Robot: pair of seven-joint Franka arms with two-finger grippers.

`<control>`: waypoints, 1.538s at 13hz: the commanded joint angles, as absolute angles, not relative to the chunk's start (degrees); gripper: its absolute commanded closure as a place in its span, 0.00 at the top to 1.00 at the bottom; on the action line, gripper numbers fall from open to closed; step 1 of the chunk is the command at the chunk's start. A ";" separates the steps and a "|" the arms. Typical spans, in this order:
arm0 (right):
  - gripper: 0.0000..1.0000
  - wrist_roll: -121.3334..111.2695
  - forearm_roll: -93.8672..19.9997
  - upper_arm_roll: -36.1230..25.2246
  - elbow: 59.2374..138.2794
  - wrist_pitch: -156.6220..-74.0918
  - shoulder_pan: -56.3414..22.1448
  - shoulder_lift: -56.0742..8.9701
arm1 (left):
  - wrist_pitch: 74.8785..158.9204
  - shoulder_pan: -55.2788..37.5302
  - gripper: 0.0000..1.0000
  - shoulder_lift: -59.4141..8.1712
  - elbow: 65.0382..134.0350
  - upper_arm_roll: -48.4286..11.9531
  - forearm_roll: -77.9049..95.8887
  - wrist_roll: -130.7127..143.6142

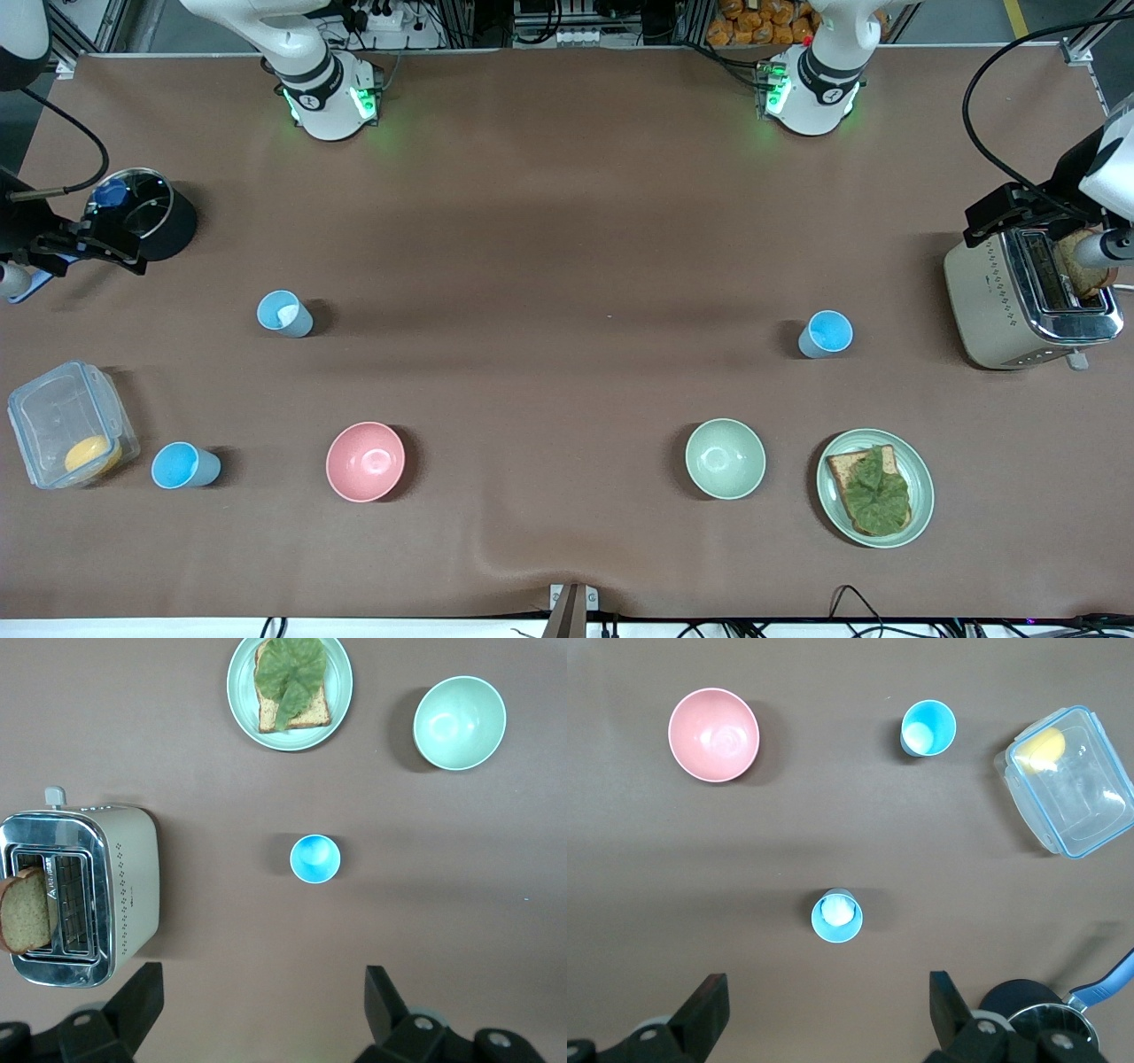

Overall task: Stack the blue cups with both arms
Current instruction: 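Move both grippers down toward two separate blue cups, then close the right gripper on one blue cup while the left gripper grasps another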

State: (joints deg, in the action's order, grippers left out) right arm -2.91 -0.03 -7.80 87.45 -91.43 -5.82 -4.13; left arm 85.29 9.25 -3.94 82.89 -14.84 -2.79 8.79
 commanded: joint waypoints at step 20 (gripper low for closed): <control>1.00 -2.72 0.44 -7.29 87.97 -93.34 -9.93 -15.46 | 114.07 9.84 1.00 -4.57 112.66 -14.85 -2.20 8.53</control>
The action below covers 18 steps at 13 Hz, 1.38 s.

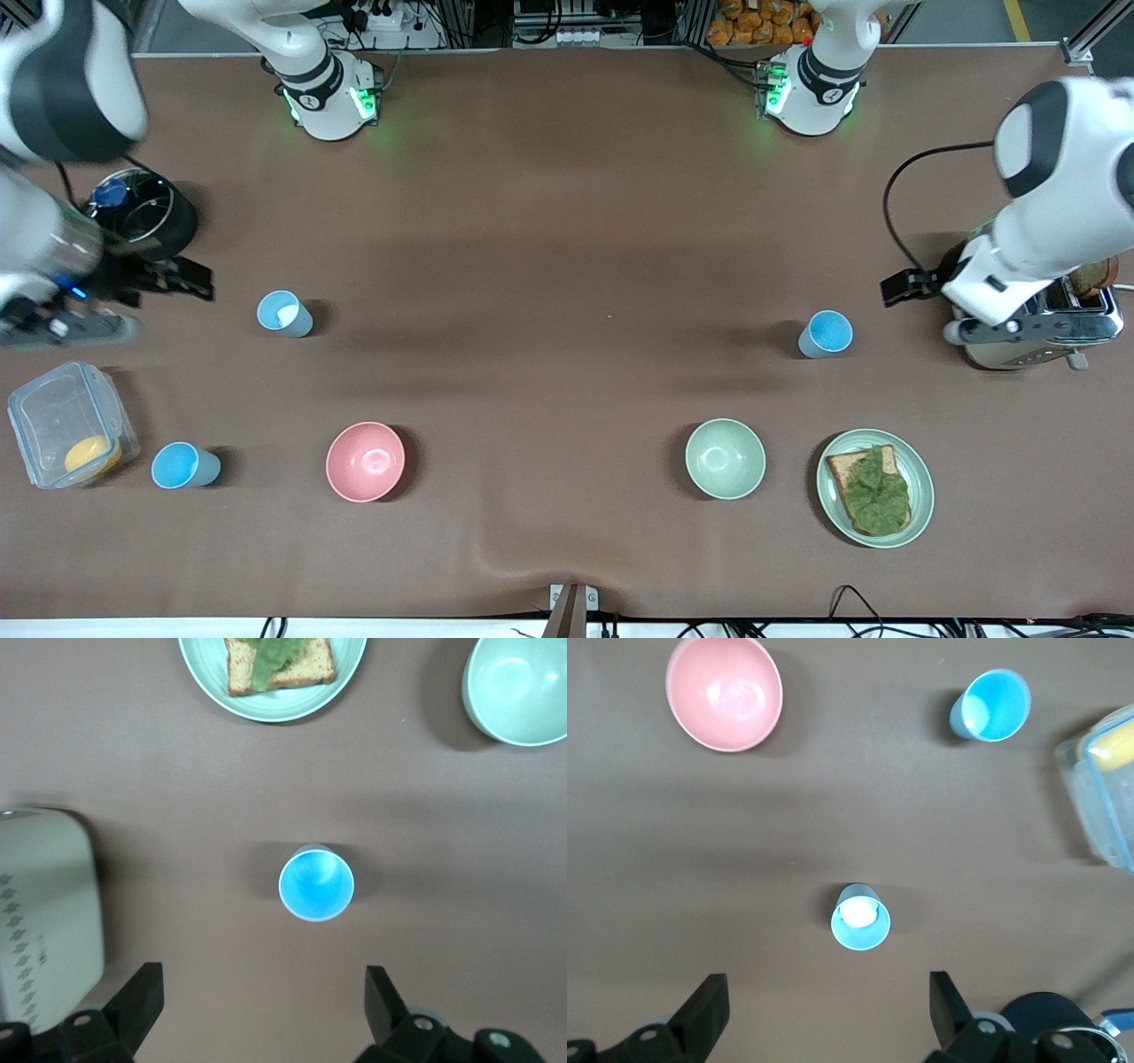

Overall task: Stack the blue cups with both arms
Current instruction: 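Close the right gripper on one blue cup while the left gripper grasps another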

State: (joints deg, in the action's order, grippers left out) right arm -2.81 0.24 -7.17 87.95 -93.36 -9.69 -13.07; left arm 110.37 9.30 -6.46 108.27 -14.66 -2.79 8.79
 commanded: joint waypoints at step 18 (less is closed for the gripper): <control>1.00 -1.76 0.09 -7.21 128.41 -131.31 -11.86 -12.74 | 136.05 11.07 1.00 -17.84 121.38 -14.59 -2.46 8.53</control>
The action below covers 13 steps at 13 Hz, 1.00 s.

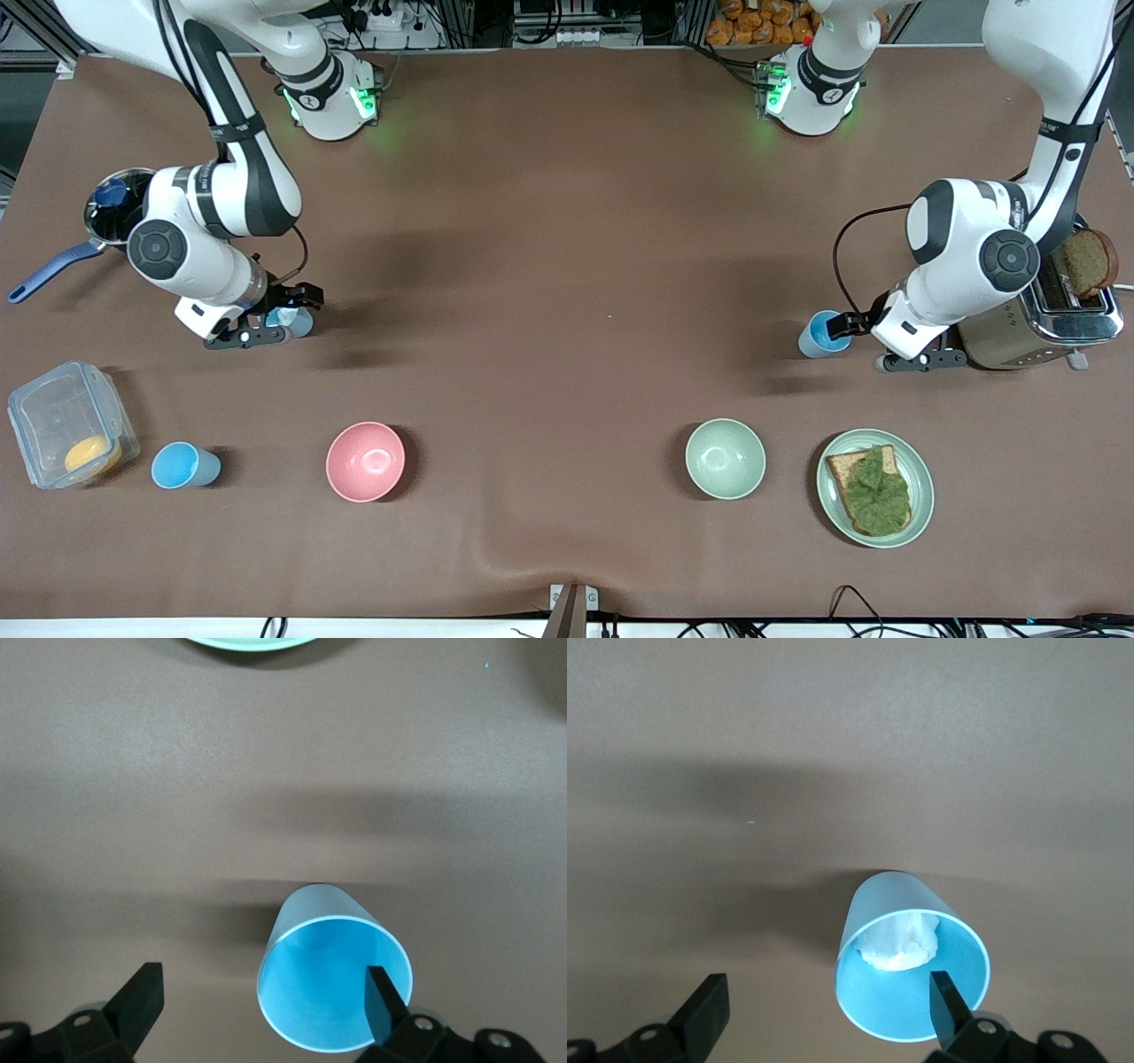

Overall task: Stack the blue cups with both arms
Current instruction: 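Close the right gripper on one blue cup while the left gripper grasps another, then lift the blue cup off the table with the right gripper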

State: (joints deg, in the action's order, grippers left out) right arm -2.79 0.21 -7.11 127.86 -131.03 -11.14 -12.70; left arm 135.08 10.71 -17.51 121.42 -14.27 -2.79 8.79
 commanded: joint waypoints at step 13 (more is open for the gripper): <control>0.00 -1.67 -1.14 -7.12 124.11 -123.86 -12.74 -16.00 | 137.64 11.07 0.95 -19.78 121.73 -14.59 -2.46 8.53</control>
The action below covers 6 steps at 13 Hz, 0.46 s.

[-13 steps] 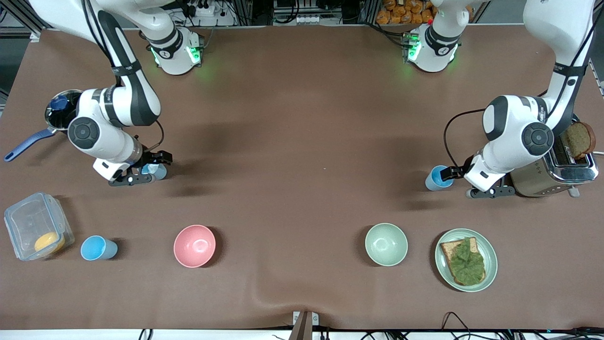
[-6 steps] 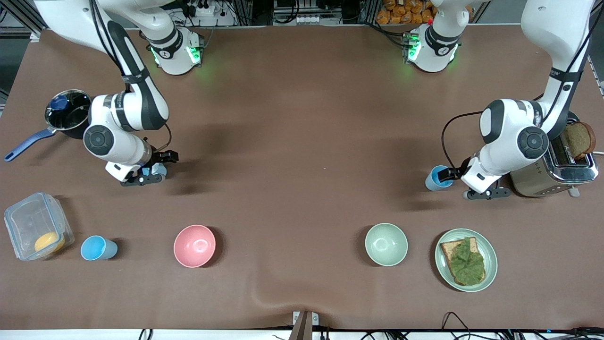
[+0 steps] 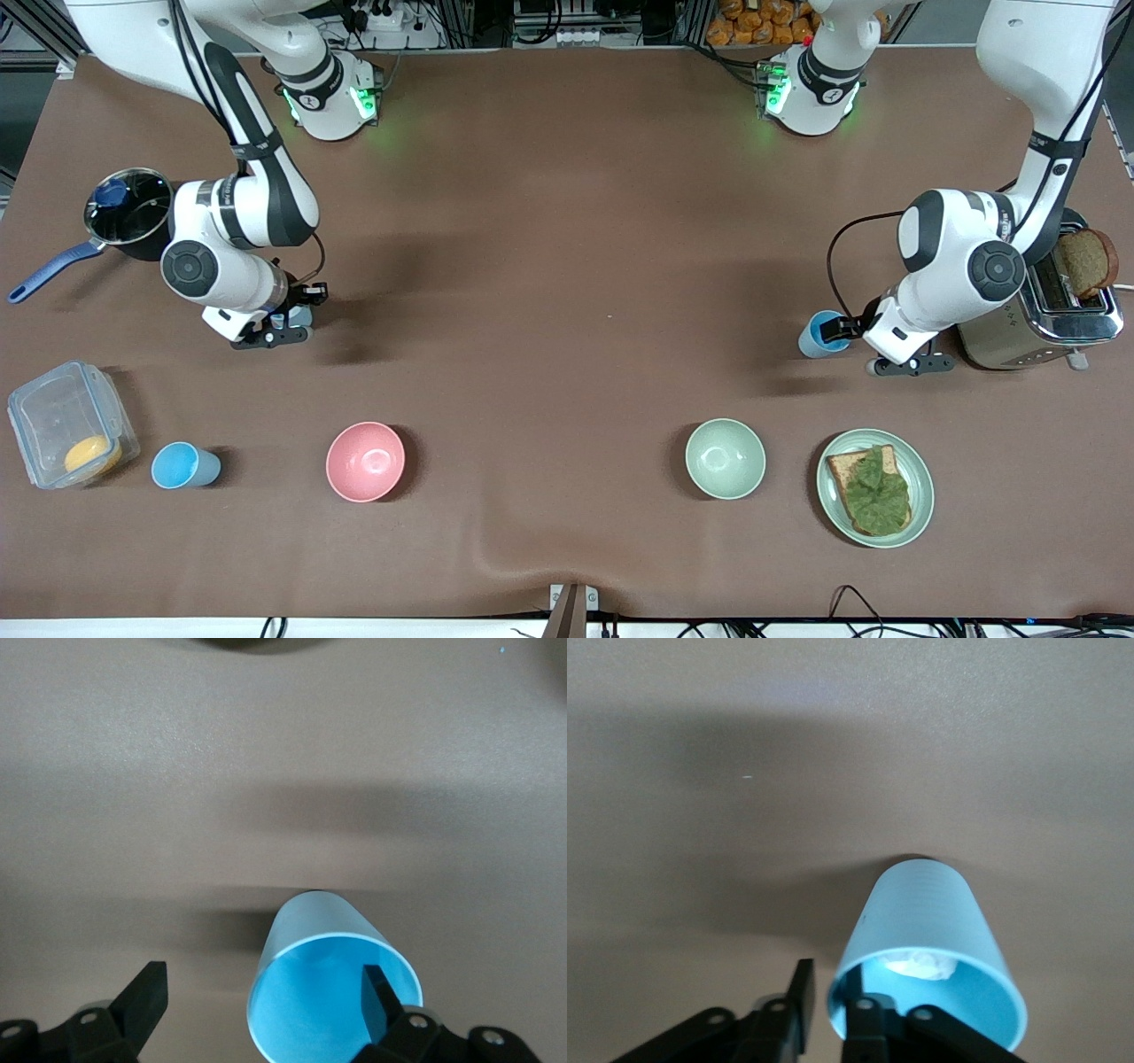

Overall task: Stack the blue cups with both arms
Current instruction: 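Lift the blue cup off the table with the right gripper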

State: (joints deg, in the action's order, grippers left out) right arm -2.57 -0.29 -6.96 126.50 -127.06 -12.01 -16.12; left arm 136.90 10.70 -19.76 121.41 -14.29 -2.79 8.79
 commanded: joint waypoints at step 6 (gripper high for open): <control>0.00 4.53 -2.80 -7.12 114.28 -112.52 -19.57 -16.08 | 137.64 11.07 0.65 -19.34 122.69 -14.68 -2.46 8.53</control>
